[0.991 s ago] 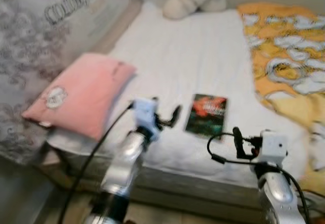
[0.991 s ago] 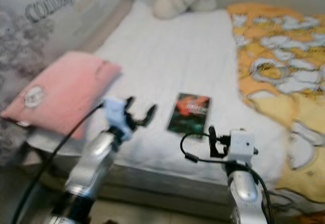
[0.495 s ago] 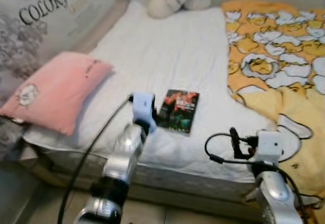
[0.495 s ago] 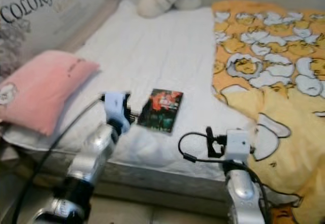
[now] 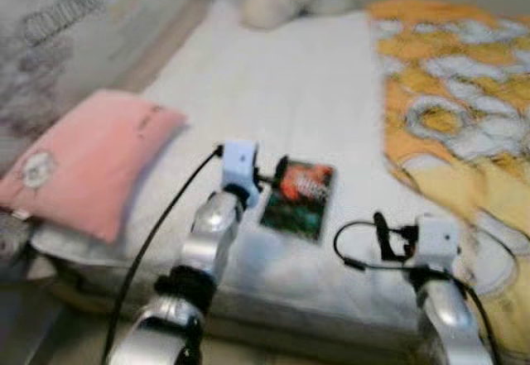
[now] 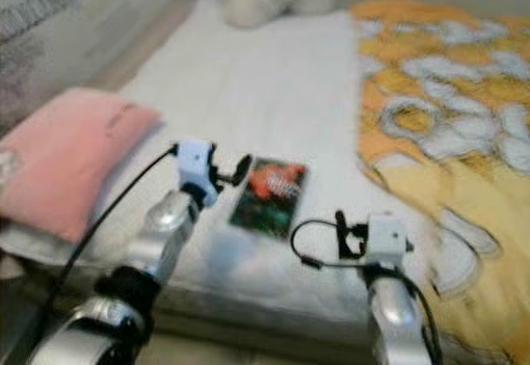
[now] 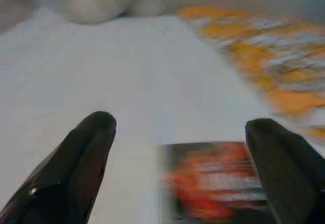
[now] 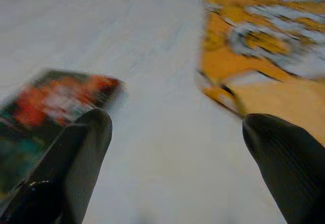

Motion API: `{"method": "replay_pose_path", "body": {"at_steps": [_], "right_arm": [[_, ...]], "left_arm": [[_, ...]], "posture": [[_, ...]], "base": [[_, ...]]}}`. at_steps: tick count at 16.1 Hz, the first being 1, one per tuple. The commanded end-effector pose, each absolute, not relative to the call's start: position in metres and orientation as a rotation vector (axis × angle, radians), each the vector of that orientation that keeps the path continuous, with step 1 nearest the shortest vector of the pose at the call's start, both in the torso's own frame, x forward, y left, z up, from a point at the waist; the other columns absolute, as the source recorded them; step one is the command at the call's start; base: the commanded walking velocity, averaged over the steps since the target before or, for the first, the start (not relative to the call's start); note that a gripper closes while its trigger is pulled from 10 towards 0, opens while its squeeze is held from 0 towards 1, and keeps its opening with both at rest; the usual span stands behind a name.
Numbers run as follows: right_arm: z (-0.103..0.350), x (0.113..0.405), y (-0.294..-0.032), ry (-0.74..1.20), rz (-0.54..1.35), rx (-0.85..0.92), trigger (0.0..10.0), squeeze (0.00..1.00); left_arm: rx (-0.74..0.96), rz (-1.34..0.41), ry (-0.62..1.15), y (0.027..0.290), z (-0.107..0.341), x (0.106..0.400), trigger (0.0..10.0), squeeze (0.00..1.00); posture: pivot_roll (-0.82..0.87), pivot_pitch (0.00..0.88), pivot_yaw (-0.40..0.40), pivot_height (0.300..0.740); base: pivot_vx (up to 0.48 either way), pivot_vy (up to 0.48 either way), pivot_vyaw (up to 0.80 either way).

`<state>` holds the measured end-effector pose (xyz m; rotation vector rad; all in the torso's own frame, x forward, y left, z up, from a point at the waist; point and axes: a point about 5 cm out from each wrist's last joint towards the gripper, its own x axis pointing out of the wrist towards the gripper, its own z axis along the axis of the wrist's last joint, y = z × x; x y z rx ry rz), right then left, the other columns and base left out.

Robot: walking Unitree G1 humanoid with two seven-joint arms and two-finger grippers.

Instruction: Clean up the room

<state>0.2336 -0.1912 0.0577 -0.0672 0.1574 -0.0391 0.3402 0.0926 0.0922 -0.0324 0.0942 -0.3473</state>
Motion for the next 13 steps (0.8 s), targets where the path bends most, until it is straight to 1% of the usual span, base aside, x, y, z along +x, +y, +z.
{"method": "replay_pose_path", "body": {"at_steps": [1, 2, 4, 6, 7, 8, 9, 11, 12, 13], "right_arm": [[0.051, 0.226, -0.188, 0.196, 0.002, -0.059, 10.0, 0.00], [0.050, 0.224, -0.188, 0.200, 0.013, -0.057, 10.0, 0.00], [0.034, 0.203, -0.186, 0.278, 0.062, -0.080, 10.0, 0.00], [0.034, 0.193, -0.191, 0.295, 0.056, -0.083, 10.0, 0.00], [0.034, 0.187, -0.193, 0.301, 0.055, -0.079, 10.0, 0.00], [0.034, 0.185, -0.194, 0.302, 0.055, -0.076, 10.0, 0.00], [0.031, 0.168, -0.196, 0.327, 0.066, -0.044, 10.0, 0.00], [0.029, 0.149, -0.196, 0.368, 0.106, 0.002, 10.0, 0.00], [0.028, 0.142, -0.197, 0.380, 0.124, -0.012, 10.0, 0.00], [0.026, 0.132, -0.199, 0.398, 0.138, -0.037, 10.0, 0.00]], "left_arm": [[-0.035, -0.276, 0.161, 0.106, 0.083, 0.346, 10.0, 0.00], [-0.050, -0.266, 0.175, 0.108, 0.081, 0.347, 10.0, 0.00], [-0.024, -0.280, 0.388, 0.114, 0.053, 0.342, 10.0, 0.00], [-0.072, -0.274, 0.448, 0.117, 0.041, 0.336, 10.0, 0.00], [-0.070, -0.264, 0.467, 0.118, 0.036, 0.333, 10.0, 0.00], [-0.059, -0.261, 0.470, 0.118, 0.035, 0.332, 10.0, 0.00], [-0.091, -0.233, 0.456, 0.116, 0.029, 0.327, 10.0, 0.00], [-0.101, -0.298, 0.409, 0.098, 0.029, 0.323, 10.0, 0.00], [-0.091, -0.331, 0.385, 0.091, 0.030, 0.321, 10.0, 0.00], [-0.065, -0.363, 0.359, 0.082, 0.029, 0.318, 10.0, 0.00]], "posture": [[-0.06, 0.000, 0.041, 0.740], [-0.06, 0.000, 0.039, 0.740], [-0.08, 0.000, 0.021, 0.732], [-0.11, 0.000, 0.018, 0.732], [-0.12, 0.000, 0.016, 0.732], [-0.12, 0.000, 0.014, 0.732], [-0.14, 0.000, -0.004, 0.732], [-0.16, 0.016, -0.019, 0.732], [-0.17, 0.027, -0.024, 0.732], [-0.18, 0.063, -0.038, 0.732]], "base": [[0.480, 0.000, -0.66], [0.244, 0.000, -0.64], [0.000, 0.000, 0.00], [0.000, 0.000, 0.00], [0.000, 0.000, 0.00], [0.000, 0.000, 0.00], [0.000, 0.000, 0.00], [0.000, 0.000, 0.00], [0.000, 0.000, 0.00], [0.000, 0.000, 0.00]]}}
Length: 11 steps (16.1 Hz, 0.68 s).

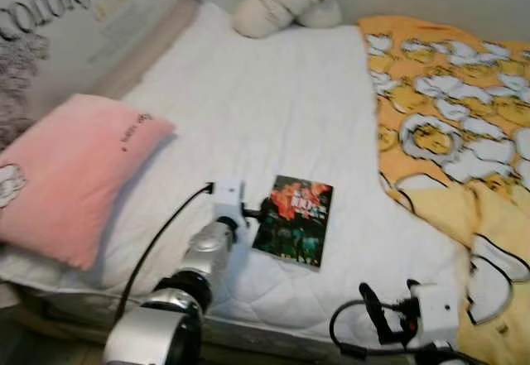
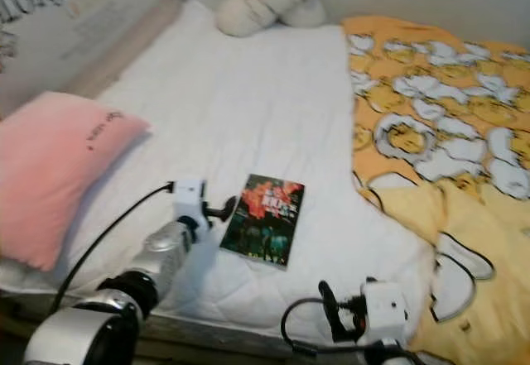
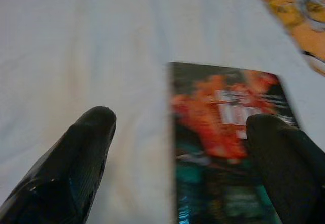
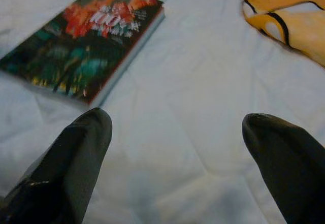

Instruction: Clean up the room

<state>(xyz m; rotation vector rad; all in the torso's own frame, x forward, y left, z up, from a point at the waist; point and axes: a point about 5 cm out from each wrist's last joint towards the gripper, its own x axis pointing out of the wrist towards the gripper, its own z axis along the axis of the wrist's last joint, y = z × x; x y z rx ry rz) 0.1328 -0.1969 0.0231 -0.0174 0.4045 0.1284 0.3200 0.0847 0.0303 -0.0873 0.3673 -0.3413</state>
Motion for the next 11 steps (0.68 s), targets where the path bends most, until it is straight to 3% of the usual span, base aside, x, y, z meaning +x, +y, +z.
{"method": "replay_pose_path", "body": {"at_steps": [1, 5, 11], "right_arm": [[0.023, 0.123, -0.200, 0.416, 0.150, -0.054, 10.0, 0.00], [0.020, 0.109, -0.197, 0.431, 0.191, -0.062, 10.0, 0.00], [0.017, 0.104, -0.194, 0.449, 0.178, -0.069, 10.0, 0.00]], "left_arm": [[-0.020, -0.390, 0.343, 0.076, 0.027, 0.313, 10.0, 0.00], [0.134, -0.442, 0.344, 0.071, 0.011, 0.295, 10.0, 0.00], [0.113, -0.386, 0.381, 0.082, 0.001, 0.288, 10.0, 0.00]], "posture": [[-0.19, 0.075, -0.040, 0.732], [-0.19, 0.125, -0.051, 0.732], [-0.18, 0.139, -0.042, 0.732]], "base": [[0.000, 0.000, 0.00], [0.000, 0.000, 0.00], [0.000, 0.000, 0.00]]}}
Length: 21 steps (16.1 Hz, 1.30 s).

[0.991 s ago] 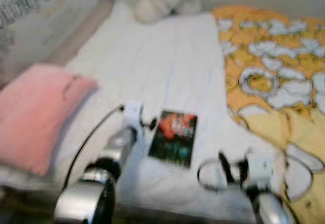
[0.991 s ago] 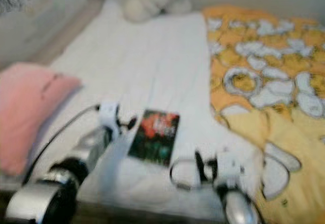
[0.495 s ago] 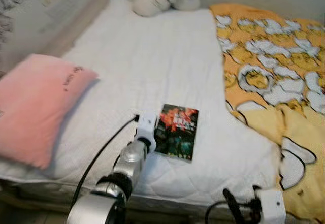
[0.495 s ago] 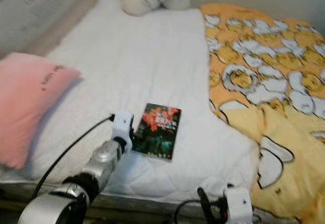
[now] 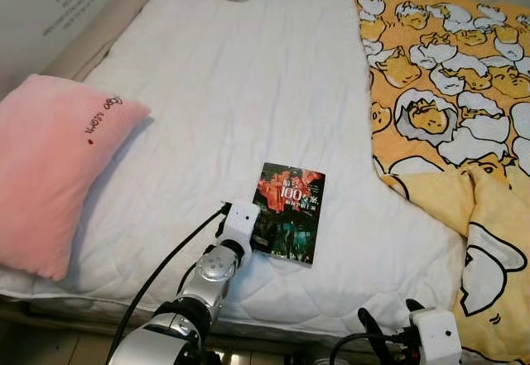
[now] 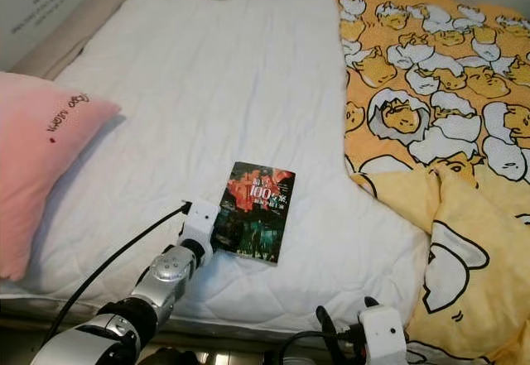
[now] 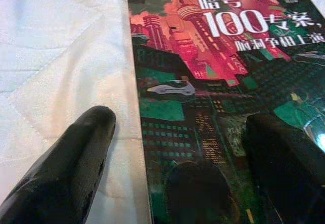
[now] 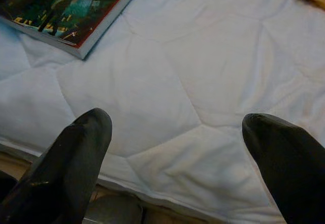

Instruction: Clean up the room

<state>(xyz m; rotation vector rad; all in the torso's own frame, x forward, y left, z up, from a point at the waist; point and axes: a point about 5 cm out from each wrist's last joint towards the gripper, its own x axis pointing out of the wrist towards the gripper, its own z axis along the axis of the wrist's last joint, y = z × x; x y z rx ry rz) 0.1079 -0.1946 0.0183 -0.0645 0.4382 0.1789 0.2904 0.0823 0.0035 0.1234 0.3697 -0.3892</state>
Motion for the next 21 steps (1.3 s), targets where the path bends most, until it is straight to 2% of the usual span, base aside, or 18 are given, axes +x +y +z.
{"method": "replay_pose_path", "body": {"at_steps": [1, 3, 7, 8, 9, 15, 17, 18, 19, 21], "right_arm": [[0.016, 0.103, -0.194, 0.452, 0.174, -0.070, 10.0, 0.00], [0.016, 0.103, -0.195, 0.457, 0.165, -0.063, 10.0, 0.00], [0.016, 0.109, -0.195, 0.462, 0.159, -0.055, 10.0, 0.00], [0.016, 0.112, -0.193, 0.459, 0.160, -0.053, 10.0, 0.00], [0.016, 0.115, -0.192, 0.454, 0.166, -0.054, 10.0, 0.00], [0.019, 0.137, -0.191, 0.418, 0.163, -0.054, 10.0, 0.00], [0.018, 0.146, -0.190, 0.406, 0.155, -0.050, 10.0, 0.00], [0.016, 0.155, -0.187, 0.396, 0.160, -0.052, 10.0, 0.00], [0.015, 0.159, -0.186, 0.391, 0.163, -0.055, 10.0, 0.00], [0.018, 0.186, -0.186, 0.335, 0.124, -0.044, 10.0, 0.00]], "left_arm": [[0.103, -0.390, 0.387, 0.082, 0.000, 0.286, 10.0, 0.00], [0.067, -0.433, 0.420, 0.075, -0.005, 0.281, 10.0, 0.00], [-0.059, -0.421, 0.675, 0.072, -0.027, 0.265, 10.0, 0.00], [-0.048, -0.414, 0.678, 0.073, -0.026, 0.267, 3.6, 0.00], [-0.046, -0.400, 0.675, 0.074, -0.023, 0.271, 0.0, 0.00], [-0.048, -0.412, 0.679, 0.076, -0.017, 0.280, 0.0, 0.00], [-0.002, -0.441, 0.646, 0.075, -0.012, 0.284, 0.0, 0.00], [-0.041, -0.436, 0.642, 0.074, -0.009, 0.287, 0.0, 0.00], [-0.048, -0.434, 0.641, 0.074, -0.008, 0.288, 0.0, 0.00], [-0.048, -0.466, 0.623, 0.066, 0.000, 0.295, 0.0, 0.00]], "posture": [[-0.18, 0.139, -0.042, 0.732], [-0.18, 0.137, -0.041, 0.732], [-0.18, 0.127, -0.042, 0.732], [-0.18, 0.122, -0.042, 0.732], [-0.18, 0.109, -0.041, 0.732], [-0.17, 0.056, -0.033, 0.732], [-0.16, 0.045, -0.027, 0.732], [-0.16, 0.000, -0.007, 0.732], [-0.16, 0.000, -0.003, 0.732], [-0.17, 0.000, 0.029, 0.732]], "base": [[0.000, 0.000, 0.00], [0.000, 0.000, 0.00], [0.000, 0.000, 0.00], [0.000, 0.000, 0.00], [0.000, 0.000, 0.00], [0.000, 0.000, 0.00], [0.000, 0.000, 0.00], [0.000, 0.000, 0.00], [0.000, 0.000, 0.00], [0.000, 0.000, 0.00]]}}
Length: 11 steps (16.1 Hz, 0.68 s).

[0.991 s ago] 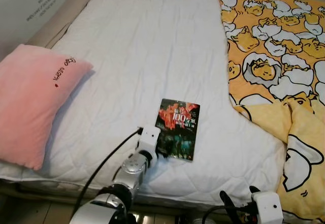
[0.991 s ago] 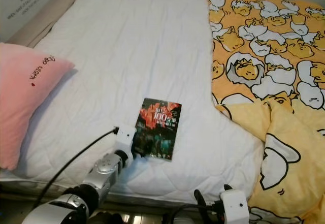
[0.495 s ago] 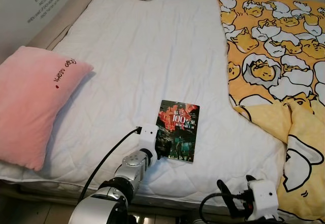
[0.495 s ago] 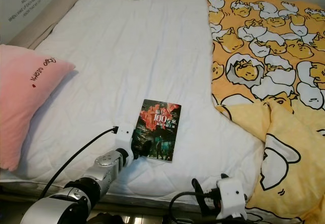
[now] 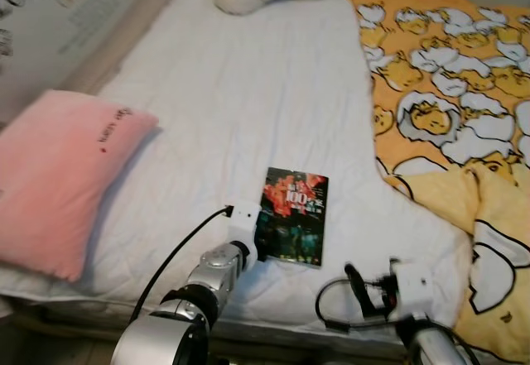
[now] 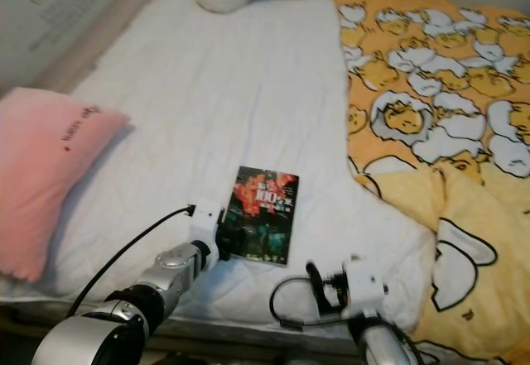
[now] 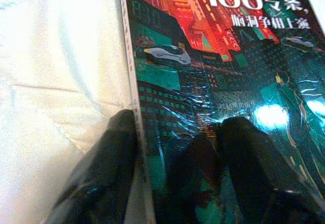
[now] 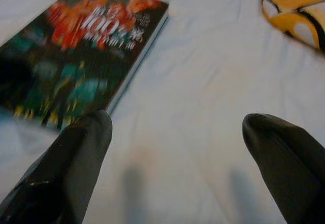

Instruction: Clean up the room

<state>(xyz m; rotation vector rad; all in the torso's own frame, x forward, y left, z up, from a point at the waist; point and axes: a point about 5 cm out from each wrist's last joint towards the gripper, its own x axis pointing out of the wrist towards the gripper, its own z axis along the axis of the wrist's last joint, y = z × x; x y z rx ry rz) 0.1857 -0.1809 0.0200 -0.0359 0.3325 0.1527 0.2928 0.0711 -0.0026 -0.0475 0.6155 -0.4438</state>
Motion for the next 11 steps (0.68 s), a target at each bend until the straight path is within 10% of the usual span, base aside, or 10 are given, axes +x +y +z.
{"method": "replay_pose_path", "body": {"at_steps": [1, 11], "right_arm": [[0.018, 0.196, -0.186, 0.319, 0.116, -0.045, 10.0, 0.00], [0.051, 0.233, -0.171, 0.110, 0.052, 0.041, 10.0, 0.00]], "left_arm": [[-0.071, -0.473, 0.637, 0.063, 0.002, 0.296, 0.0, 0.00], [0.021, -0.615, 0.098, 0.088, 0.076, 0.329, 0.0, 0.00]], "posture": [[-0.16, 0.000, 0.037, 0.732], [-0.03, 0.000, 0.069, 0.732]], "base": [[0.000, 0.000, 0.00], [0.000, 0.000, 0.00]]}}
